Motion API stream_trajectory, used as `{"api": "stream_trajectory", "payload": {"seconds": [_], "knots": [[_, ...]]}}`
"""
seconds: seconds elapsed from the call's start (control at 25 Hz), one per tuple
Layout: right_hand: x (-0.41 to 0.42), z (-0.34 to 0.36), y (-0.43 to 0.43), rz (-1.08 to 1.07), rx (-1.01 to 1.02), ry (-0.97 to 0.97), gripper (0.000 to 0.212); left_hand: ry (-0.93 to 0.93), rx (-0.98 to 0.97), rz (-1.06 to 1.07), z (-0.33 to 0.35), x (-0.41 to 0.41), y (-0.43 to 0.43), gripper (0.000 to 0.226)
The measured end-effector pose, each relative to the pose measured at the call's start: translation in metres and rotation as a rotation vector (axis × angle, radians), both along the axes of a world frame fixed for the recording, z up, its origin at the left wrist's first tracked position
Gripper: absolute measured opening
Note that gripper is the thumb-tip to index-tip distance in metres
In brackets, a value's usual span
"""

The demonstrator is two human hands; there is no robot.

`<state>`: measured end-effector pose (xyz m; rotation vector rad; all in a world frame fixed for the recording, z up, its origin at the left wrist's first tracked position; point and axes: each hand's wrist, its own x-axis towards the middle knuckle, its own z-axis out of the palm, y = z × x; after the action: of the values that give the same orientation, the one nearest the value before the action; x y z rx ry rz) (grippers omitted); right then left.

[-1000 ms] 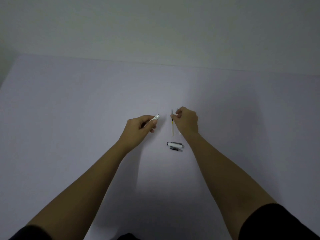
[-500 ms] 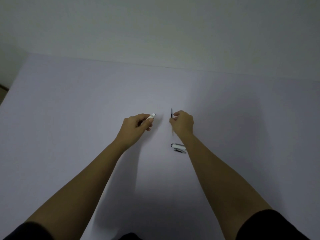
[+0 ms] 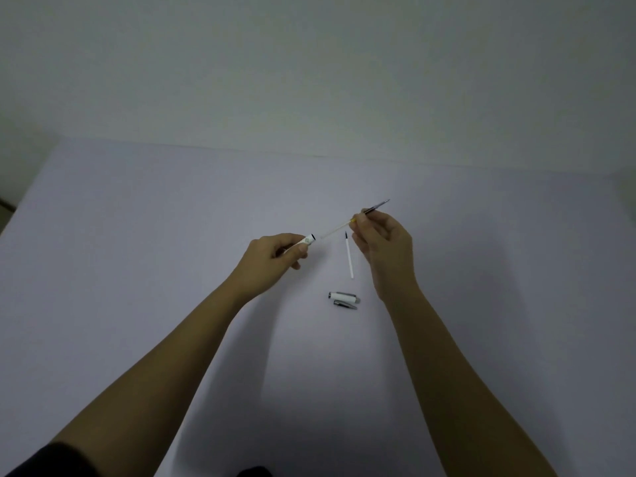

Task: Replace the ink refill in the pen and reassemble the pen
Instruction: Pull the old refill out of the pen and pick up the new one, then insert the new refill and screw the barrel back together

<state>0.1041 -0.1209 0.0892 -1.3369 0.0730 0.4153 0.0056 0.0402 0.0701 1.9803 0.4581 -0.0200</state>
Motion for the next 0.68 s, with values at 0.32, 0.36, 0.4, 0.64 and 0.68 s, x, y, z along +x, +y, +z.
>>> {"api": "stream_trajectory", "payload": {"seconds": [0.32, 0.36, 0.4, 0.64, 0.68], "knots": [[-0.023, 0.015, -0.012, -0.033, 0.035, -0.063, 0.008, -0.045, -0.009, -0.055, 0.025, -0.012, -0.018, 0.024], [-0.024, 0.016, -0.014, -0.035, 0.033, -0.073, 0.008, -0.055, -0.010, -0.055, 0.027, -0.014, -0.019, 0.024], [-0.025, 0.018, -0.015, -0.029, 0.031, -0.085, 0.008, -0.068, -0.009, -0.053, 0.030, -0.015, -0.020, 0.023], [-0.037, 0.021, -0.012, 0.182, -0.084, -0.149, 0.008, -0.142, -0.024, -0.027, 0.047, -0.016, -0.026, 0.022], [-0.038, 0.020, -0.012, 0.229, -0.119, -0.159, 0.008, -0.158, -0.048, -0.009, 0.049, -0.016, -0.026, 0.022]]}}
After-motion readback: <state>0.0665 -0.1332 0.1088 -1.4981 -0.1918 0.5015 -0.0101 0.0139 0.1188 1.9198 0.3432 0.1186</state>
